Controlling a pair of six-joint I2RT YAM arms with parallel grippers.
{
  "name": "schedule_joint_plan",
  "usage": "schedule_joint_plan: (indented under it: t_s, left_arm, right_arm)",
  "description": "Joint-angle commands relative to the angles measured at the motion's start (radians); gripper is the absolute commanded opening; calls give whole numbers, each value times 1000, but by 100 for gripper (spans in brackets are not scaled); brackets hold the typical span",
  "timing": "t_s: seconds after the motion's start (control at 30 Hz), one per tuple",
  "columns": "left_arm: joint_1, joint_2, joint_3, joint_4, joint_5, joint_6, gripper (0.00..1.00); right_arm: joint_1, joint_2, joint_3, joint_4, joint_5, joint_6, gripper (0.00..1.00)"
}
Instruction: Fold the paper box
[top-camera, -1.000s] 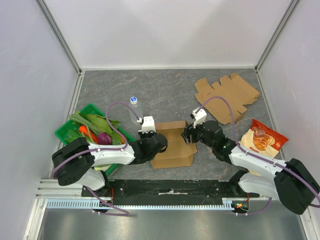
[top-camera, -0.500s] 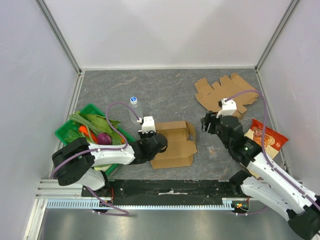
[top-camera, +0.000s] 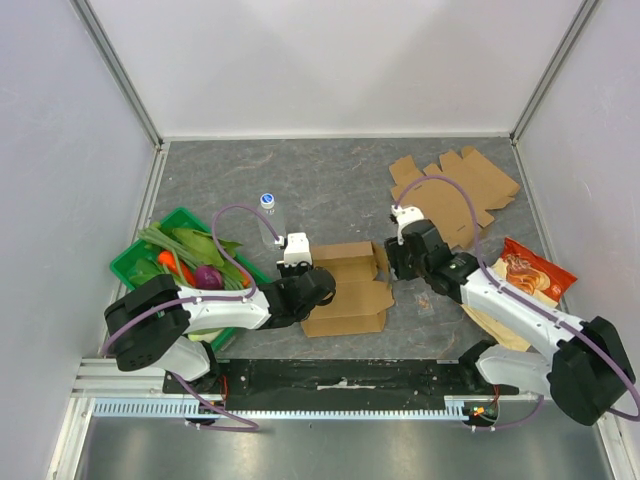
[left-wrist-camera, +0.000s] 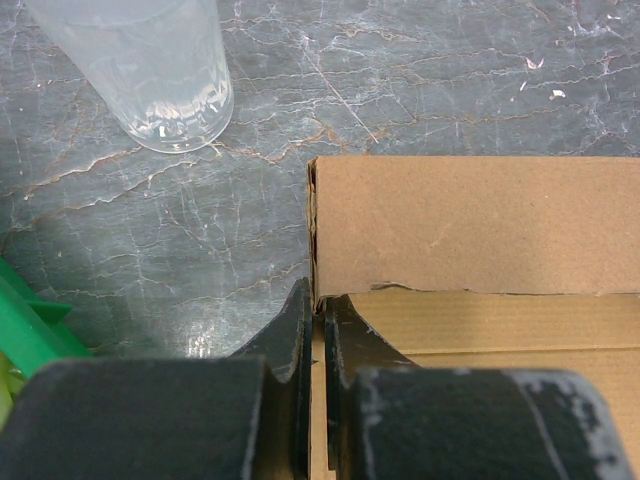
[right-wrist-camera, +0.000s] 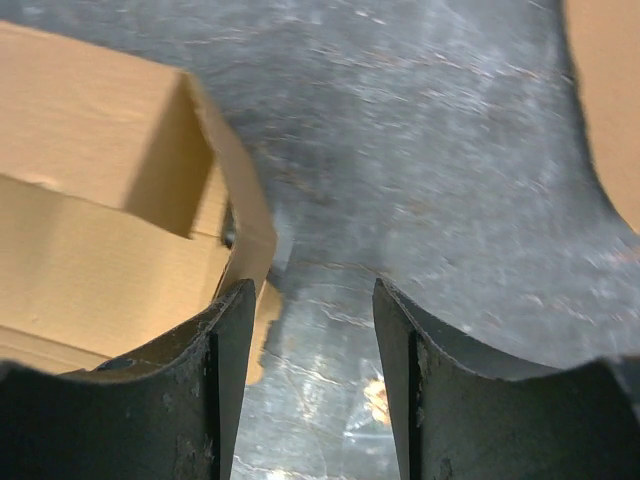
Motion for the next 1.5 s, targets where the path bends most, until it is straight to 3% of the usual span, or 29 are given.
schedule_joint_plan:
  t_s: [0.0,0.3,0.5,0.8,1.03,1.13,1.27,1.47]
  left_arm:
    - [-2,31,5,-9,6,-20,2]
    - [-2,21,4,-9,4,-11,2]
    - [-2,27,7,-6,9,-9,2]
    - [-2,26,7,-6,15,3,2]
    - [-2,34,20,-12,17,14,2]
    - [-2,35,31,-17,20,12,2]
    - [-2,43,45,-20,26,14,2]
    - [-2,51,63,-35,34,-9,2]
  right_arm:
    - [46,40,-27,153,-124,-74,58]
    - [65,74,-85,337,-146,-112,60]
    - [82,56,-234,688,-114,-120,61]
    - [117,95,-392,1097,-6,-193,53]
    - [118,220,-387,1231,-55,-227,55]
    - [120,272,-377,1274,-41,-227,47]
    - [158,341,-383,1351,105,-224,31]
    - [238,477,-375,1514,326,-218,32]
